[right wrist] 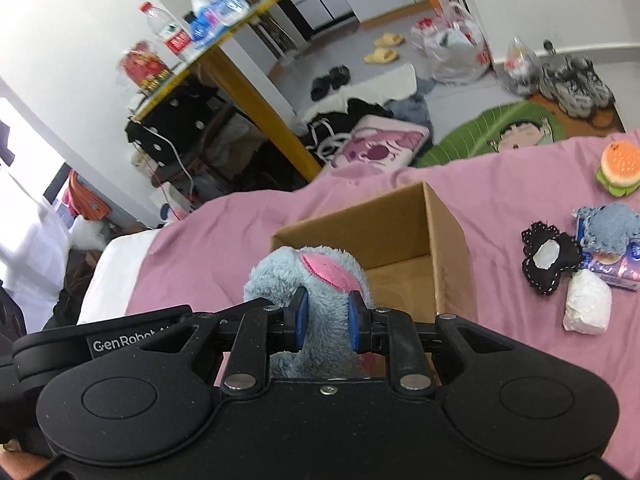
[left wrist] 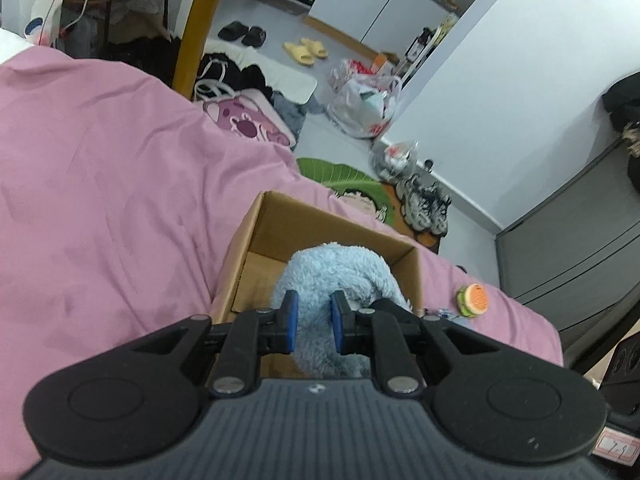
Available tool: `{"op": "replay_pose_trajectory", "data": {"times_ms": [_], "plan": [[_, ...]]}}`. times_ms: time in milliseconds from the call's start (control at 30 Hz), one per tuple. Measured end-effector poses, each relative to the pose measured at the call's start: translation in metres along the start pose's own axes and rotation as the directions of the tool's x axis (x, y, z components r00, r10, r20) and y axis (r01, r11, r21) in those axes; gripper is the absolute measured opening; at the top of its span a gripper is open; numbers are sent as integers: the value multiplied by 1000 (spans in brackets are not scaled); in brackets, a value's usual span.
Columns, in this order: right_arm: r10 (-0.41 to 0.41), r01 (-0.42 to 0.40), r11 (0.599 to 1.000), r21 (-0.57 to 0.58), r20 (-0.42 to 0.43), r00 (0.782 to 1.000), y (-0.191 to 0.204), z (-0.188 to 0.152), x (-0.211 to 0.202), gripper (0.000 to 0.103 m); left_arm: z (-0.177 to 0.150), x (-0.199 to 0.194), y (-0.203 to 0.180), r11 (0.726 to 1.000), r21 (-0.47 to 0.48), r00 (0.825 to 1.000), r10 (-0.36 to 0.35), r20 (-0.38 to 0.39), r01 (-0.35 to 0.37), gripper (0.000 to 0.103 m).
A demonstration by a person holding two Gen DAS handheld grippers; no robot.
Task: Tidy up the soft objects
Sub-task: 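Lift the plush toy with the right tool and carry it over the box, then open the right tool to drop the plush toy into the box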
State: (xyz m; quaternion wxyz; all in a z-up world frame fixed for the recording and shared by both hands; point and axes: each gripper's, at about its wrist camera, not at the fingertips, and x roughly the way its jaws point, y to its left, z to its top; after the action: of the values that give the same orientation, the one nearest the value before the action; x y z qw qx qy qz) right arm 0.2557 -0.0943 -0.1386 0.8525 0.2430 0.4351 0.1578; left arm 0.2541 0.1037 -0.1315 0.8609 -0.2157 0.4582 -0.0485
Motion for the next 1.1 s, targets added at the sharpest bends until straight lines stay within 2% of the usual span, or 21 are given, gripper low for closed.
{"op": "replay_pose_trajectory", "data": {"times_ms": [300, 400, 600, 733, 833, 900, 933, 1000, 1067, 1100], "plan": [[-57, 55, 998, -26, -57, 997, 3, 6, 31, 23, 15, 32, 15, 999, -29, 999, 23, -47, -24, 16], [-90, 87, 995, -57, -48, 995, 7, 6, 33, 25, 17, 37, 14, 999, -31, 998, 31, -56, -33, 16], [-85, 84, 996, -22, -48, 995, 2, 10, 31, 28, 20, 35, 9, 998, -8, 996, 66, -53, -66, 19], [-84, 85, 996, 16, -30, 996, 0, 12, 21, 42, 21, 28, 7, 997, -9, 996, 79, -51, -79, 22], [-72, 71, 997, 23, 0, 997, 1, 12, 6, 50, 20, 12, 2, 995, -4, 995, 100, -11, -100, 34], [-53, 52, 998, 34, 21, 998, 0, 10, -6, 56, 18, 1, 0, 992, 0, 992, 122, 16, -122, 52], [-42, 41, 999, 31, 34, 999, 0, 9, -12, 60, 16, -5, -1, 991, 1, 990, 135, 29, -135, 56], [-12, 11, 1000, 16, 66, 998, 0, 8, -25, 71, 13, -16, -3, 988, 4, 987, 151, 54, -152, 70], [11, -10, 1000, -6, 103, 995, 0, 5, -41, 83, 9, -27, -6, 990, 11, 986, 143, 81, -144, 76], [17, -15, 1000, -17, 122, 992, -1, 5, -48, 84, 7, -32, -8, 991, 17, 987, 134, 89, -136, 77]]}}
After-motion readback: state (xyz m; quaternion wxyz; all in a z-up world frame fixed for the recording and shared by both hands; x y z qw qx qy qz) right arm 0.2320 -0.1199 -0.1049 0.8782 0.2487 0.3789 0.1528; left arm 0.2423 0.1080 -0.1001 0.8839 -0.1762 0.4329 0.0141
